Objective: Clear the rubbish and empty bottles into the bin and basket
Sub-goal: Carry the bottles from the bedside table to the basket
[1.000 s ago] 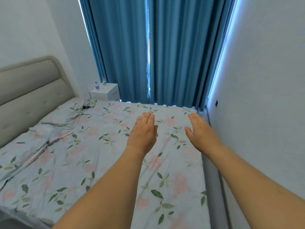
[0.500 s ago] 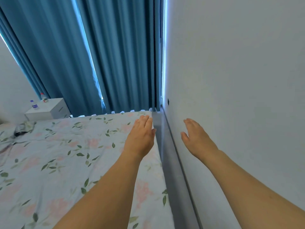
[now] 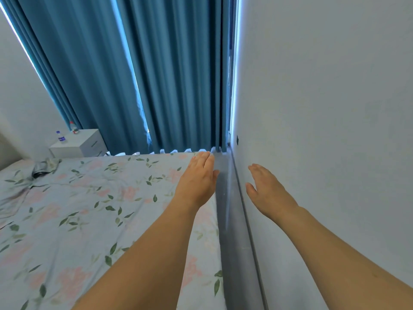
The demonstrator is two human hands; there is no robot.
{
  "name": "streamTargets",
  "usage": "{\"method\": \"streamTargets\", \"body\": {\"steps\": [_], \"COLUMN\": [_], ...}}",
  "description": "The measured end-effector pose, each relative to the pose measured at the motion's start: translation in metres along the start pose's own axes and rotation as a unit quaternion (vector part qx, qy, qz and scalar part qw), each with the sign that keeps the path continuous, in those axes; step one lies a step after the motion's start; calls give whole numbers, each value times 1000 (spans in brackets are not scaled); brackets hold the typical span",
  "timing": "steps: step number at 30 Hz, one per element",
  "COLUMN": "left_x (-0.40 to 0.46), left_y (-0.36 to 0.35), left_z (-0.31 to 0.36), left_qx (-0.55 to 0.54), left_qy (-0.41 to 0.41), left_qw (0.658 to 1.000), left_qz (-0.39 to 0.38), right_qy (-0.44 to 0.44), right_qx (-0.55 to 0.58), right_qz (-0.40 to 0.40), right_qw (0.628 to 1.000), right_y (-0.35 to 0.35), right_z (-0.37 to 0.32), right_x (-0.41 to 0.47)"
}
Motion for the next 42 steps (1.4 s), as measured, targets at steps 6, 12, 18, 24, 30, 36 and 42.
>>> {"method": "streamTargets", "body": {"steps": [6,12,18,24,30,36,42], "left_x": [42,70,122,210,299,353,402], "left_y": [-18,-38,-68,-117,-137,-140,-170], "left_z": [29,52,40,14,2,-16,-58], "left_qx": [0,11,10,-9,-33,-15,-5], "left_qy": [13,6,13,20,26,29,30], "left_qw": [1000,1000,1000,1000,999,999,1000], "left_qz": [10,0,0,-14,-16,-5,-7], "right_qy": [14,25,31,23,22,33,27], "right_qx": [-3,12,21,10,6,18,26], "right_qz": [-10,-2,-7,-5,25,26,14], "right_qw": [1000,1000,999,1000,999,999,999], "right_y": [30,50,49,46,74,73,51], "right_z": [35,59,78,105,111,116,124], "right_x": [29,62,120,220,304,357,429]}}
Point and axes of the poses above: each hand's wrist, its own x-axis towards the middle knuckle, its own y-axis out of the back of the hand, z = x × y, the point moved 5 cm from there along x, towards the middle knuckle, and after that the axes turned 8 degrees about x, right-handed, at the moved point
